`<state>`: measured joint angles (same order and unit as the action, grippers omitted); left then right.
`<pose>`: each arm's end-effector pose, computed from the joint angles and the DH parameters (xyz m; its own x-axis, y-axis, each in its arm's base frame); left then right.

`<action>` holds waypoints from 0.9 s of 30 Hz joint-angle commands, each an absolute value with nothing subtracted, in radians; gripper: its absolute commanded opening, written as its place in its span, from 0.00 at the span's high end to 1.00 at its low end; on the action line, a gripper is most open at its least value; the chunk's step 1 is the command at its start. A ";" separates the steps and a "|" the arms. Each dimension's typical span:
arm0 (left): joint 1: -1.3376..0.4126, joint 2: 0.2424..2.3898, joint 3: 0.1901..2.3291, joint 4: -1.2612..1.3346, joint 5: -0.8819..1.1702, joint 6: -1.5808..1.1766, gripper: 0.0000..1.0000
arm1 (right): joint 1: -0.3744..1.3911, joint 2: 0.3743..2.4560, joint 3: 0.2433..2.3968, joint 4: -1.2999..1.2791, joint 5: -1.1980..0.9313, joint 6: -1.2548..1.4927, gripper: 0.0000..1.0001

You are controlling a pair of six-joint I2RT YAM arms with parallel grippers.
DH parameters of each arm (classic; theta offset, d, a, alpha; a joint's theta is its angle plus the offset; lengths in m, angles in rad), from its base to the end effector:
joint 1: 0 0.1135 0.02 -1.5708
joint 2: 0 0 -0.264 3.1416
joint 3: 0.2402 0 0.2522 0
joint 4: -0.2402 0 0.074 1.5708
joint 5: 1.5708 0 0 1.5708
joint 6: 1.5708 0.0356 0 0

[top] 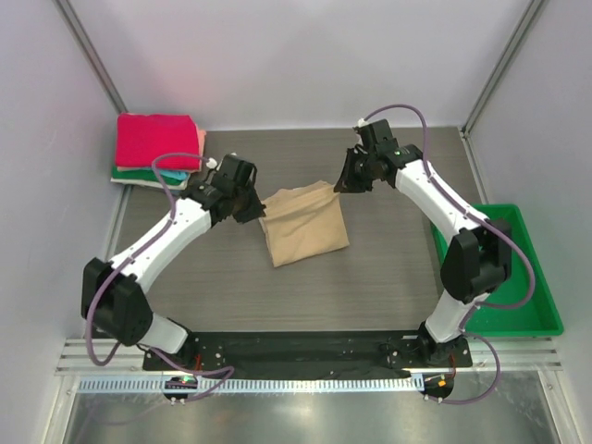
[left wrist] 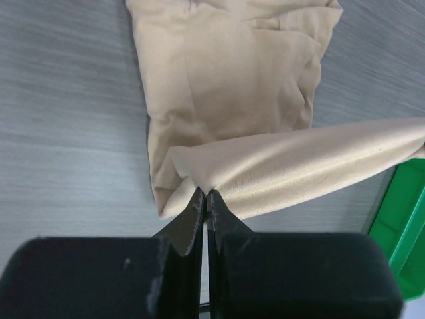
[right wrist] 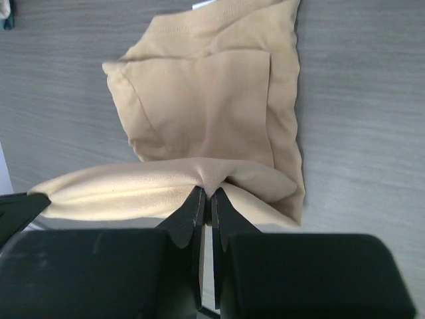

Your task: Fold and stack the t-shirts

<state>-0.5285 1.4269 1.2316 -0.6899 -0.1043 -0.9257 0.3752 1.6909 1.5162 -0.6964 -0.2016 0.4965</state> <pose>0.2638 -0.1498 0.3014 -0.7572 -0.4781 -0.4451 -0.2668 0.8483 -0.4574 0.3448 0.1435 0.3088 -0.8540 0.1652 -0.4933 -0.0821 0.8935 0.4415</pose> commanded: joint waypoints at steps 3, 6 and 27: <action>-0.431 1.561 1.342 -0.673 -0.008 -0.815 1.00 | 0.328 1.807 1.667 -0.672 -0.199 0.457 0.99; -0.390 1.644 1.399 -0.678 0.035 -0.782 1.00 | 0.314 1.864 1.730 -0.670 -0.232 0.454 0.99; -0.246 1.949 1.652 -0.768 0.093 -0.724 0.92 | 0.264 2.258 2.069 -0.672 -0.365 0.492 0.80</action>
